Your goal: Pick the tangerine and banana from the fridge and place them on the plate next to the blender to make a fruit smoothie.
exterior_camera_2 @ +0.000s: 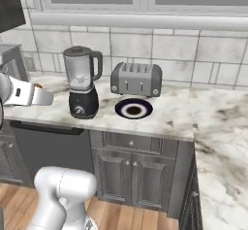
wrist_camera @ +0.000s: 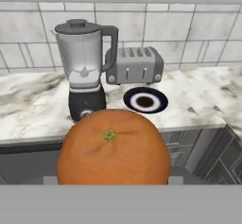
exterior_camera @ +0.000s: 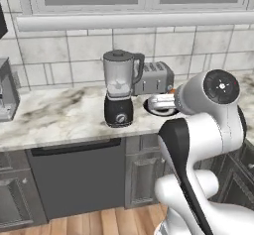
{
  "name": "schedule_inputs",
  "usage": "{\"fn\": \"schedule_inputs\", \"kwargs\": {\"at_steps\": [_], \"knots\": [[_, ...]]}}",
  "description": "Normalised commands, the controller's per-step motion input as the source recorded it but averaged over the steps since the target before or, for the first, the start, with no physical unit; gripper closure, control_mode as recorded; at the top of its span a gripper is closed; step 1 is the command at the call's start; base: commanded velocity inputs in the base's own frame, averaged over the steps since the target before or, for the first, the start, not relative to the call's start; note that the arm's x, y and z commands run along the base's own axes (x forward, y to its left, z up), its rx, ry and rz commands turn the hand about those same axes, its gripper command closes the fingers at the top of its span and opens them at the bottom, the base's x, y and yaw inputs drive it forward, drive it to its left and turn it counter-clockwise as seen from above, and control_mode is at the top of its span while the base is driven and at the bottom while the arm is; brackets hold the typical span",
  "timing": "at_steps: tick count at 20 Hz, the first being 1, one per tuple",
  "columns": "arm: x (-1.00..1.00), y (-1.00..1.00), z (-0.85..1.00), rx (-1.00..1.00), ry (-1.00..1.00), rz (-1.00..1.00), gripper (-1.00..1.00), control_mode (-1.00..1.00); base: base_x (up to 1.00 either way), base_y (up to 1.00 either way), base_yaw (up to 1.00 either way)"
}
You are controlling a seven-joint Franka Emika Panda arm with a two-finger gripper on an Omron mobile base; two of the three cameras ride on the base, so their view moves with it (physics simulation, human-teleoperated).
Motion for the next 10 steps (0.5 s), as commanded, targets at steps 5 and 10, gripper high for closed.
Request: {"fn": "schedule_inputs", "kwargs": {"at_steps": [5, 10], "knots": [[0.00, 0.00, 0.00, 0.00, 0.00, 0.00, 1.00, 1.00, 0.66, -0.50, -0.05], [0.00, 0.00, 0.00, 0.00, 0.00, 0.00, 1.00, 1.00, 0.29, -0.66, 0.00]]}}
